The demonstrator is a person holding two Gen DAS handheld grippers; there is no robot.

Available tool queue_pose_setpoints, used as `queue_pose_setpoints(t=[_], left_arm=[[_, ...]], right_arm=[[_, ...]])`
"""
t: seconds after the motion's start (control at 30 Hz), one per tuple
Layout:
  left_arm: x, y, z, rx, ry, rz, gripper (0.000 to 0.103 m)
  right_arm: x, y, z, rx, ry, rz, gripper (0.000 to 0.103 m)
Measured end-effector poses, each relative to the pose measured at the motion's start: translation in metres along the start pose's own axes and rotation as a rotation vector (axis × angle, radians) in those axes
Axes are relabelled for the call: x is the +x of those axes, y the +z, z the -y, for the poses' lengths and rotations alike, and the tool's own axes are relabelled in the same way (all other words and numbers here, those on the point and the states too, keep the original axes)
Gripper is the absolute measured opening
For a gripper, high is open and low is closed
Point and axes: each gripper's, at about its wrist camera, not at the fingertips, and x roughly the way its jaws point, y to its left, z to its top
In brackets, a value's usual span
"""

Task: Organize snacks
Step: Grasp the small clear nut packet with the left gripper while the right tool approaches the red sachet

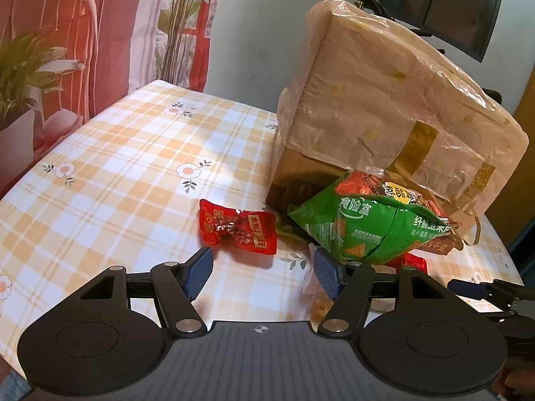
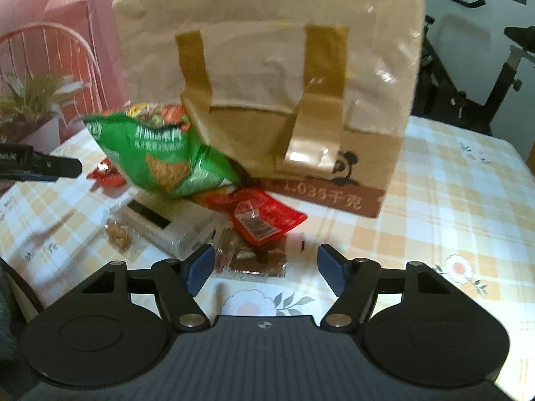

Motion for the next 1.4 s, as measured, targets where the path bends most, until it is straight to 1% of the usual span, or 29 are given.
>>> queue_pose_setpoints(t=[0.1, 0.23, 0.3, 0.37, 0.43, 0.47, 0.5, 0.53, 0.6, 0.7, 0.8, 0.87, 1.03, 1.1, 1.17, 1.27, 1.4], left_arm=[[0.0, 0.0, -0.001, -0.003, -0.004, 0.001, 0.069], [0.001, -0.001, 0.003, 0.005, -0.014, -0.001, 0.069], [0.002, -0.002, 0.005, 0.014, -0.025, -0.008, 0.068], [0.002, -0.003, 0.008, 0.025, -0.057, -0.012, 0.066], [0.002, -0.004, 0.01, 0.036, -0.121, -0.02, 0.058], [0.004, -0.005, 0.013, 0.046, -0.152, -0.036, 0.056], [0.005, -0.007, 0.017, 0.056, -0.168, -0.049, 0.052], [0.007, -0.008, 0.02, 0.07, -0.179, -0.062, 0.046], [0.012, -0.011, 0.027, 0.101, -0.197, -0.091, 0.042], [0.017, -0.015, 0.035, 0.127, -0.212, -0.121, 0.034], [0.019, -0.016, 0.04, 0.136, -0.234, -0.148, 0.034], [0.022, -0.016, 0.041, 0.131, -0.251, -0.187, 0.034], [0.031, -0.018, 0.04, 0.123, -0.256, -0.256, 0.034], [0.039, -0.02, 0.04, 0.119, -0.24, -0.283, 0.034], [0.044, -0.02, 0.038, 0.109, -0.218, -0.288, 0.034], [0.052, -0.015, 0.032, 0.067, -0.193, -0.285, 0.034], [0.061, -0.008, 0.027, 0.031, -0.168, -0.283, 0.035]], right_arm=[[0.006, 0.001, -0.004, -0.019, -0.012, -0.014, 0.07], [0.006, 0.001, 0.0, -0.008, -0.018, -0.005, 0.07], [0.006, 0.002, 0.004, -0.001, -0.03, -0.006, 0.07], [0.006, 0.003, 0.006, 0.004, -0.037, -0.003, 0.07], [0.006, 0.003, 0.008, 0.009, -0.043, 0.002, 0.07], [0.007, 0.003, 0.009, 0.014, -0.043, 0.001, 0.07], [0.007, 0.003, 0.009, 0.02, -0.041, -0.001, 0.07], [0.007, 0.002, 0.009, 0.026, -0.038, -0.001, 0.07], [0.006, 0.0, 0.008, 0.031, -0.033, -0.001, 0.07], [0.002, -0.001, 0.006, 0.026, -0.026, 0.013, 0.07], [0.0, -0.003, 0.006, 0.039, -0.023, 0.018, 0.07], [-0.001, -0.004, 0.009, 0.053, -0.023, 0.016, 0.07], [-0.002, -0.006, 0.013, 0.076, -0.02, 0.018, 0.07], [-0.001, -0.007, 0.013, 0.076, -0.014, 0.019, 0.07], [-0.001, -0.008, 0.012, 0.077, -0.009, 0.019, 0.07], [-0.001, -0.009, 0.012, 0.082, -0.007, 0.021, 0.07], [-0.002, -0.011, 0.015, 0.101, -0.009, 0.024, 0.07]])
